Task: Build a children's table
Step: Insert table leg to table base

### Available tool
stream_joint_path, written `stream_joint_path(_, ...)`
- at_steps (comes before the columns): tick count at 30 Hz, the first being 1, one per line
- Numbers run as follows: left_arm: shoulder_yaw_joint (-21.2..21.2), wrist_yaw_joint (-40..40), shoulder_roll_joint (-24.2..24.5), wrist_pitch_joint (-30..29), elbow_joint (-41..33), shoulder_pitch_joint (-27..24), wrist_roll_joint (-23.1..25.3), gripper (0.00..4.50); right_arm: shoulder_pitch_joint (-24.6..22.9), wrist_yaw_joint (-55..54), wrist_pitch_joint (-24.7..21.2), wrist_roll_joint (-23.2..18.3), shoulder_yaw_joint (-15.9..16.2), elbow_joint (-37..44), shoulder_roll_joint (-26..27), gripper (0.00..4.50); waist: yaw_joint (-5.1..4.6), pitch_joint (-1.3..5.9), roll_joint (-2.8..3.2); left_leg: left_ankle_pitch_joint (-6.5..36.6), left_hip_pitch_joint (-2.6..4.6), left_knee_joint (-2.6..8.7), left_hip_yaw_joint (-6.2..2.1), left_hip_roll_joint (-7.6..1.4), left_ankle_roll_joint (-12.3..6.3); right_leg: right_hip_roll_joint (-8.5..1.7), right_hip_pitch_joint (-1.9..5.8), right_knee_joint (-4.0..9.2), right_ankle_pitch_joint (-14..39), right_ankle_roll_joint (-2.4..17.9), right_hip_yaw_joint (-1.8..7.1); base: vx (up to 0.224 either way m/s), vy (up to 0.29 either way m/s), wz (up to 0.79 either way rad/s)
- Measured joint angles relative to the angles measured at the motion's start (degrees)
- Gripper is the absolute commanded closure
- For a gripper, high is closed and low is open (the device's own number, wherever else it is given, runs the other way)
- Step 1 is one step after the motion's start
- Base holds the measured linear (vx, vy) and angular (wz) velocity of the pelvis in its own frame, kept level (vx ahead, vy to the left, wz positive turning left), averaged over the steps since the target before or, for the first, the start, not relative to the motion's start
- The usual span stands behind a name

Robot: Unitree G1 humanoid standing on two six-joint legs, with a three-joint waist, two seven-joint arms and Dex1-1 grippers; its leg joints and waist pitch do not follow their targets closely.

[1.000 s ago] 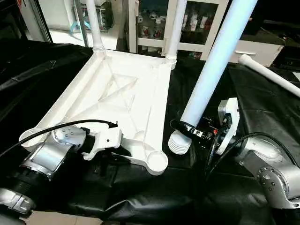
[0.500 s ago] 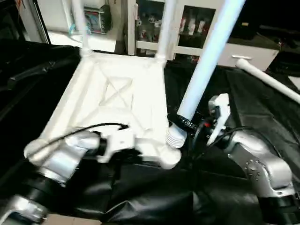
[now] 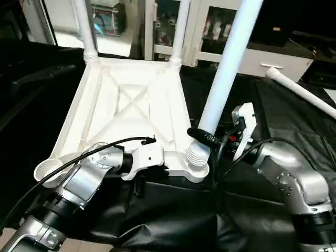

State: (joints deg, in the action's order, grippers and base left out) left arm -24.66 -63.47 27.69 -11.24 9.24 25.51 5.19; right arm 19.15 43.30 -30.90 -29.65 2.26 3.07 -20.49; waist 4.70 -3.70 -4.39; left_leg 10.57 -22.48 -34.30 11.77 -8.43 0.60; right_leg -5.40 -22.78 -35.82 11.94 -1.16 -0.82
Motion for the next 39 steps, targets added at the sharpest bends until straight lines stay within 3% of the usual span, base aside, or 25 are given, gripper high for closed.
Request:
stream_joint_path(5,-0.7,-0.3,-0.3,-0.1,0.7,1.2,0.3,4.50,-0.5,1.9,0.2,0.0,0.5,0.0,-0.5,2.68,0.53,-0.14,-0.44,0.0,0.00,0.09,0.01,0.00,0.00,0.00,0.01,0.08,0.0,0.0,-0.02,0.000,0.000,0.00)
stream_joint_path(14,-2.0,-1.7,1.0,0.2,1.1,3.2,1.4,4.50,-1.1,2.4,1.8,1.1,0.6,0.0,-0.8,2.68,0.42,-0.48,-1.32,0.0,0.00,0.11,0.00,-0.07,0.02,0.02,-0.06,0.12,0.1,-0.2,-0.07,0.000,0.000,0.00)
stream_joint_path(25,-2.9,-4.4,2.0,-1.8,-0.3,4.4,1.4,4.50,-1.3,3.1,3.1,2.6,0.7,0.0,-1.7,2.68,0.55,-0.44,-1.47,0.0,-0.02,0.29,0.01,-0.11,0.05,0.05,-0.01,0.49,-0.3,0.2,-0.13,0.000,0.000,0.00)
stream_joint_path(26,-2.7,-4.4,1.9,-2.7,-0.5,4.5,1.3,4.22,-1.3,2.9,3.5,2.6,0.6,0.0,-1.6,2.68,0.57,-0.44,-1.47,0.0,-0.02,0.30,0.01,-0.11,0.07,0.05,-0.02,0.49,-0.3,0.2,-0.14,0.000,0.000,0.00)
stream_joint_path(27,-2.6,-4.5,1.9,-3.8,-0.8,4.6,1.3,4.22,-1.3,2.8,3.7,2.6,0.6,0.0,-1.4,2.68,0.56,-0.44,-1.47,0.0,-0.02,0.31,0.01,-0.12,0.10,0.05,-0.02,0.49,-0.3,0.2,-0.14,0.000,0.000,0.00)
stream_joint_path(29,-2.8,-4.5,2.1,-4.7,-1.0,4.9,1.6,3.93,-1.4,2.7,4.0,2.6,0.5,0.0,-1.2,2.68,0.42,-0.48,-1.41,-0.1,-0.01,0.31,0.01,-0.13,0.12,0.06,-0.02,0.49,-0.4,0.2,-0.14,0.000,0.000,0.00)
stream_joint_path(39,-4.6,-6.5,4.7,-4.8,-1.8,5.7,4.0,3.93,-2.7,1.9,4.1,2.8,0.5,0.0,-0.7,2.68,0.24,-0.77,-0.78,-0.1,0.01,0.44,0.01,-0.20,0.26,0.14,-0.11,0.52,-0.5,0.2,-0.13,0.000,0.000,0.00)
